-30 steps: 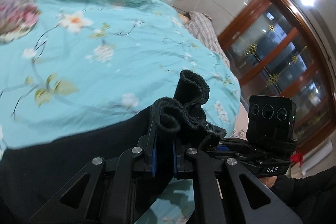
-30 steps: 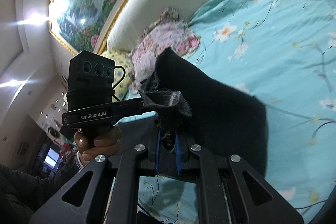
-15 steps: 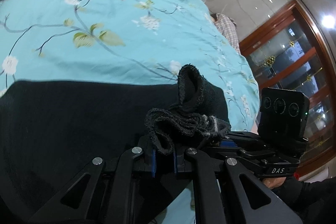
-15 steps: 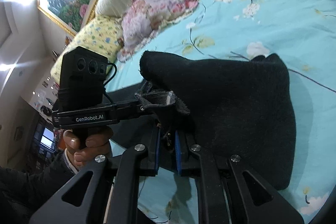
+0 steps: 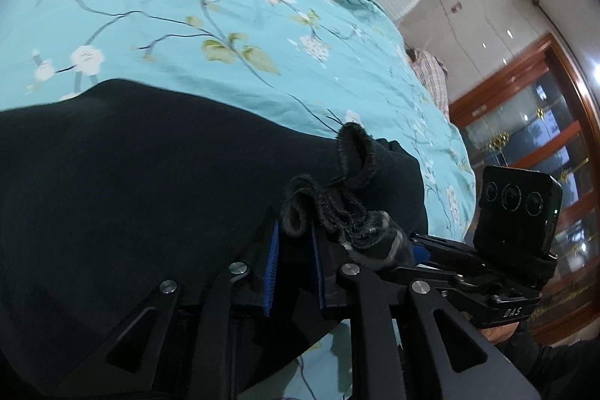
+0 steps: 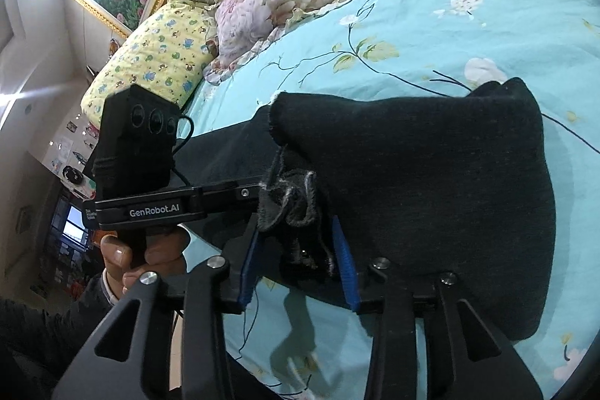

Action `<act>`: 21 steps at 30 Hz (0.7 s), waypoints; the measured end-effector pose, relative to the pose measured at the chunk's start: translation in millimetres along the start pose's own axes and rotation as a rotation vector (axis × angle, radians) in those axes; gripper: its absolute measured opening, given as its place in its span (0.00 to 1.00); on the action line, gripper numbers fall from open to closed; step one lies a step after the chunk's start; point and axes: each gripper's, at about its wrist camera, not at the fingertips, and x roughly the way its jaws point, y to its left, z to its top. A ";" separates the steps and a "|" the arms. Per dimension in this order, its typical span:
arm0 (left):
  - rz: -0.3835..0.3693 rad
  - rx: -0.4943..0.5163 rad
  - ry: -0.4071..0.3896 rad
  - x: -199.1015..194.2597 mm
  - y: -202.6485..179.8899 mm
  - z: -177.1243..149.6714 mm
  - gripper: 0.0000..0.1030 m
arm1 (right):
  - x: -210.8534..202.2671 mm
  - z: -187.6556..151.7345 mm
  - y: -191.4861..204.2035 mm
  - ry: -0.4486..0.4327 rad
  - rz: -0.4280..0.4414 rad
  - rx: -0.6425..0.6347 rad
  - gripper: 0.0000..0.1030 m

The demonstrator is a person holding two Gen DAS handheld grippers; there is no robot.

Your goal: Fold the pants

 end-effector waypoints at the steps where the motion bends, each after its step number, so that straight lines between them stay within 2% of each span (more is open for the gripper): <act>1: 0.009 -0.012 -0.009 -3.1 1.6 -0.6 0.19 | -0.4 0.0 1.6 0.002 0.004 -0.002 0.43; 5: 0.040 -0.067 -0.071 -21.3 9.1 -8.7 0.30 | 0.5 0.1 10.1 0.013 0.018 -0.016 0.50; 10: 0.089 -0.116 -0.118 -44.3 20.0 -23.0 0.30 | 2.1 2.2 21.4 0.020 0.038 -0.037 0.52; 13: 0.111 -0.164 -0.157 -61.4 27.7 -34.6 0.39 | 3.8 8.3 28.0 0.022 0.050 -0.049 0.53; 21: 0.144 -0.273 -0.253 -100.1 48.0 -57.2 0.42 | 15.7 29.4 54.4 0.032 0.069 -0.129 0.54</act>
